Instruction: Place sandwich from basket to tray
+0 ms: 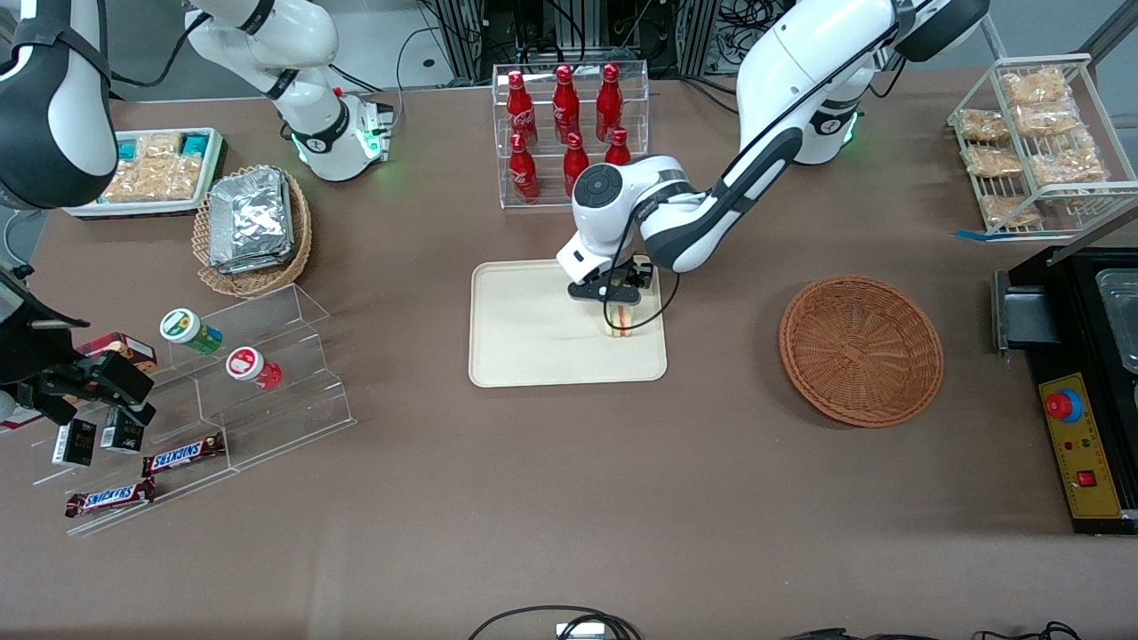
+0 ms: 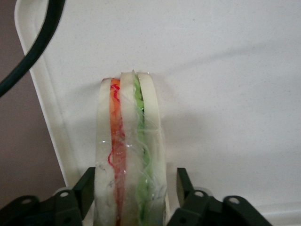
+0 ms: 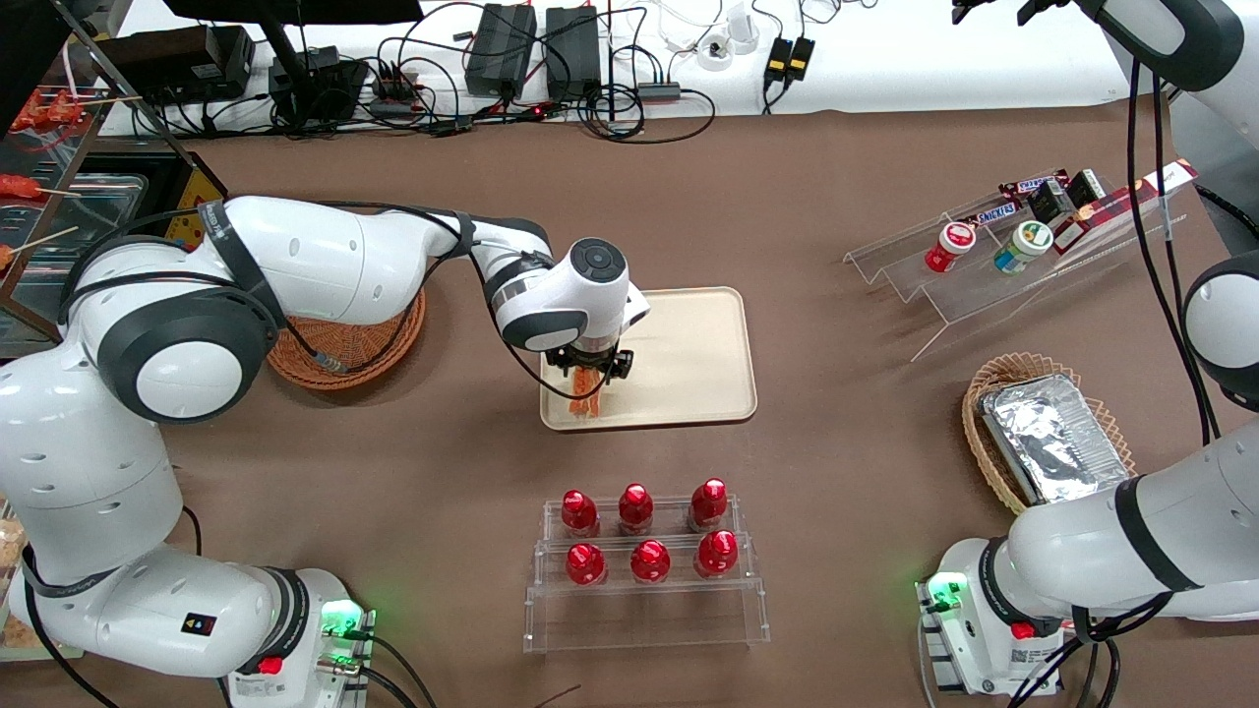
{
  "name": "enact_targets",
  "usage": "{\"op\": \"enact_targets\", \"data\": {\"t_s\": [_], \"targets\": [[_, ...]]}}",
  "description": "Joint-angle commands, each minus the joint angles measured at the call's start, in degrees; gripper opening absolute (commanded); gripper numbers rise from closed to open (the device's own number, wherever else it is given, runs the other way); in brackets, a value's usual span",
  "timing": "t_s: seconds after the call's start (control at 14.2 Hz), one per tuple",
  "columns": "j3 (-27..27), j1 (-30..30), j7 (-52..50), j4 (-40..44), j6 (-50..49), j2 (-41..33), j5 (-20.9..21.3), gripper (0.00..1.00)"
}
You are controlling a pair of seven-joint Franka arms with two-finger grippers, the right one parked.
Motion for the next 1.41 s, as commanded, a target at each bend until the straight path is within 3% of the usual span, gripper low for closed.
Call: {"op": "enact_targets", "data": {"t_s": [0.0, 0.42, 0.56, 0.85, 1.06, 1.34], "targets": [[0.26, -0.38, -2.85, 1.99, -1.0, -0.55, 1.16, 0.99], [0.18, 0.24, -12.61, 9.63, -8.21, -3.54, 0.28, 0.99], [0.09, 1.9, -12.79, 10.69, -10.05, -5.38, -0.07, 0.99], [0.26, 6.12, -12.97, 14.72, -13.81, -9.25, -5.17, 0.99], [0.35, 9.02, -12.44, 22.19, -24.54, -9.08, -5.26, 0.99], [0.18, 12.54, -11.91, 25.72, -28.33, -9.34, -5.35, 0.99]]}}
